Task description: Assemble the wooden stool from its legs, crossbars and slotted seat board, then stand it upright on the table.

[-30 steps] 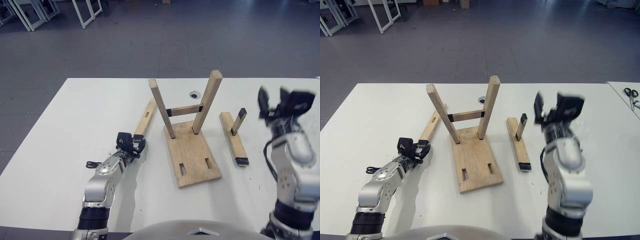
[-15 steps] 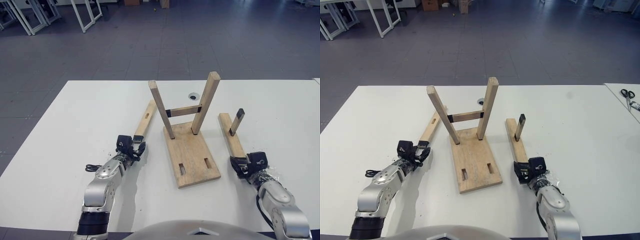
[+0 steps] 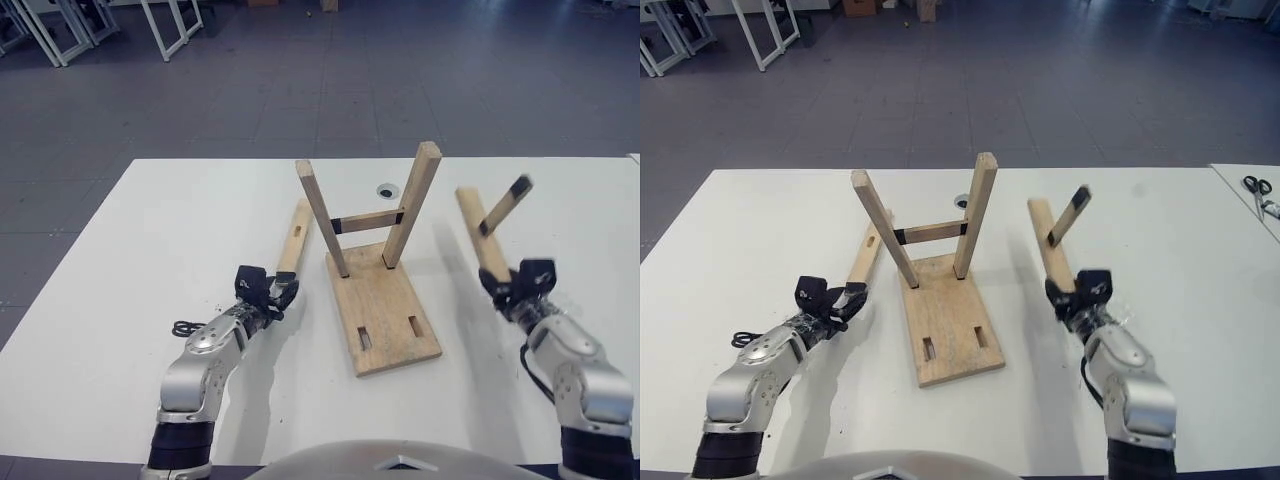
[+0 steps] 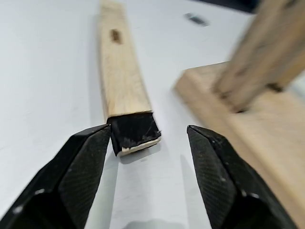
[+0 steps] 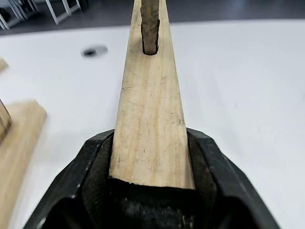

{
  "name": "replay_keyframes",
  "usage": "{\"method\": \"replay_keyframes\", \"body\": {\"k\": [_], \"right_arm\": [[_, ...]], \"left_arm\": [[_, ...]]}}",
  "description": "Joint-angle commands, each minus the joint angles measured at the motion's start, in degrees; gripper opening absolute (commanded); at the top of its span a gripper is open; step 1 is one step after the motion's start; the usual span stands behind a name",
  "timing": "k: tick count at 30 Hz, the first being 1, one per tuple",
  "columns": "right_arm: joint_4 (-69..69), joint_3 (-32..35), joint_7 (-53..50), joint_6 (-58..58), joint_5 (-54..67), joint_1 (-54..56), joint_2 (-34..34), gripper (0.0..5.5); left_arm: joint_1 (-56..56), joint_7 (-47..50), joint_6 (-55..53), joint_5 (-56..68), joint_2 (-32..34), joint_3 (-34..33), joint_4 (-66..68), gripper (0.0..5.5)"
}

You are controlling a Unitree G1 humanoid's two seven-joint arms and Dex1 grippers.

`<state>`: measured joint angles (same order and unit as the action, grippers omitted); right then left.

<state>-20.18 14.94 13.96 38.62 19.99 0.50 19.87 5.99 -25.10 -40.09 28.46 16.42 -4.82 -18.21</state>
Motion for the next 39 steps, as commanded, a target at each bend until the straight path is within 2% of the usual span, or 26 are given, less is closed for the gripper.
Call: {"method": "replay_keyframes", "body": {"k": [1,3,5,8,11,16,21,27,31,36,39], "right_arm": [[-6.33,7.73,0.19,8.22,15.82,17.54,2.44,2.04],[-7.88,11.25,-0.25,13.28,39.4,23.04,1.18,2.04],[-8.31,11.3,1.99,16.2,60.1,20.59,3.7,2.04],[-10.51,6.04,5.53,18.35,72.93,15.56,6.99,2.04],[-12.37,0.35,8.1,21.32,74.95,15.45,9.07,2.04],[-13.25,-6.74,8.86,21.31,78.56,17.72,12.15,2.04],[-12.98,-10.33,9.89,19.73,76.5,18.02,14.17,2.03],[-12.43,-11.6,10.64,17.93,73.92,17.18,16.2,2.03],[-12.88,-13.03,11.33,18.07,73.13,17.22,16.79,2.03],[-12.98,-14.18,11.51,17.56,73.77,17.94,17.35,2.03],[-13.19,-14.86,11.34,17.41,74.17,18.07,17.6,2.03]], "left_arm": [[-3.87,-11.93,-10.49,22.08,4.81,-4.58,-9.53,2.94],[-7.21,-12.92,-12.5,31.18,5.25,-7.24,-10.34,2.94],[-10.03,-11.55,-13.03,40.26,4.86,-9.59,-10.33,2.94],[-12.32,-9.31,-13.11,46.94,4.33,-9.55,-9.11,2.94],[-15.79,-7.15,-13.06,56.74,4.5,-9.18,-6.87,2.94],[-22.33,-4.76,-14.6,66.38,7.24,-7.93,-1.84,2.94],[-21.91,-5.61,-16.12,71.21,10.12,-7.51,-2.91,2.94],[-17.12,-14.33,-21.9,71.27,19.33,-7.88,-7.04,2.94],[-19.93,-11.56,-19.0,71.3,17.95,-6.08,-4.81,2.94],[-18.05,-12.03,-17.88,60.66,17.92,-2.3,-5.09,2.94],[-18.34,-11.74,-16.94,60.46,16.98,-2.35,-4.11,2.94]]}}
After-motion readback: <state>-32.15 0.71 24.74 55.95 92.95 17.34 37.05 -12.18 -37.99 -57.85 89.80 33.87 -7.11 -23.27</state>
